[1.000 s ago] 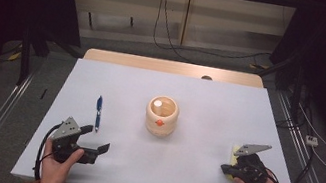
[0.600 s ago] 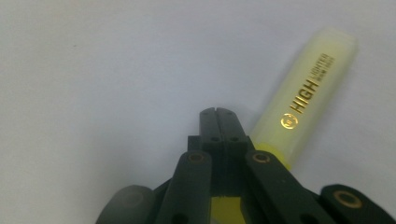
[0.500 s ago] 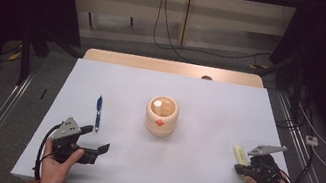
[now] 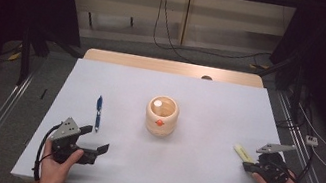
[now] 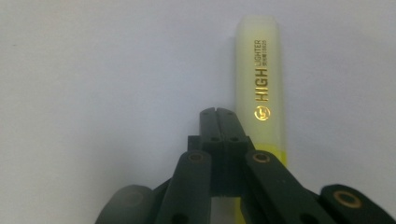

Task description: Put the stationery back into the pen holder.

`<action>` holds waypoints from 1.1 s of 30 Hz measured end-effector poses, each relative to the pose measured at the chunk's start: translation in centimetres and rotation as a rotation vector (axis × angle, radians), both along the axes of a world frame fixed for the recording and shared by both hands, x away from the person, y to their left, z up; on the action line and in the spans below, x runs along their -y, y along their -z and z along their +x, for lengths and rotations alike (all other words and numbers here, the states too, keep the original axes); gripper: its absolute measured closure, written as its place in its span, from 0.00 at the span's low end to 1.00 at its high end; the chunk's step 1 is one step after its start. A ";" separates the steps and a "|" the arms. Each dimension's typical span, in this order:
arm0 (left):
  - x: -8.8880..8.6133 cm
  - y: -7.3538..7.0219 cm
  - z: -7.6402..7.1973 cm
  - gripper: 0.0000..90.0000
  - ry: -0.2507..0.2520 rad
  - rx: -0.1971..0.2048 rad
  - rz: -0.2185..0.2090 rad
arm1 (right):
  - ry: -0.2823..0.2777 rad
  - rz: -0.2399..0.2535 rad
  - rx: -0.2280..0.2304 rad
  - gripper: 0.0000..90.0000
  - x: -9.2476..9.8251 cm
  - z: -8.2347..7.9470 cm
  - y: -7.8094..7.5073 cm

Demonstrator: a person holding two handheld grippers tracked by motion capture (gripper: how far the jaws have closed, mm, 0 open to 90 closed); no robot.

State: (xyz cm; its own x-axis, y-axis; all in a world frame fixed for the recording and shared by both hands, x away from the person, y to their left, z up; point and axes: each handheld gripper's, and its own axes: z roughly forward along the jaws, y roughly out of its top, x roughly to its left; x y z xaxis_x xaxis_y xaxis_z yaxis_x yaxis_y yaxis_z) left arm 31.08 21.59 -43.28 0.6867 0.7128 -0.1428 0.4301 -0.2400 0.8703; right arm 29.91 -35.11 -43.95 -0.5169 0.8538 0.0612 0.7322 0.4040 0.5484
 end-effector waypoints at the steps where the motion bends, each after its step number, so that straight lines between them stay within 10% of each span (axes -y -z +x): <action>1: 0.0 0.0 0.0 0.10 -0.001 0.000 0.001 | -0.005 0.013 0.000 1.00 0.0 0.0 -0.1; 11: 0.0 0.0 0.0 0.10 0.000 0.000 0.005 | -0.060 0.088 0.047 0.86 -0.8 -0.4 -1.8; 24: 0.0 0.1 0.0 0.10 0.000 -0.003 0.002 | 0.030 0.039 -0.011 0.30 0.5 0.0 -2.3; 33: 0.0 0.1 0.1 0.10 0.002 -0.003 0.004 | 0.083 -0.019 -0.073 0.38 1.8 0.2 -1.6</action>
State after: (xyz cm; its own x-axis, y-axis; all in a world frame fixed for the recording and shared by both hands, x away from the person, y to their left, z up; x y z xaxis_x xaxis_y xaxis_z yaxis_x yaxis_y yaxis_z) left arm 31.13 21.60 -43.34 0.6874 0.7122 -0.1424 0.4326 -0.2440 0.8680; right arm 30.09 -36.93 -42.34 -0.4388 0.8951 0.0796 0.8014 0.3498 0.4851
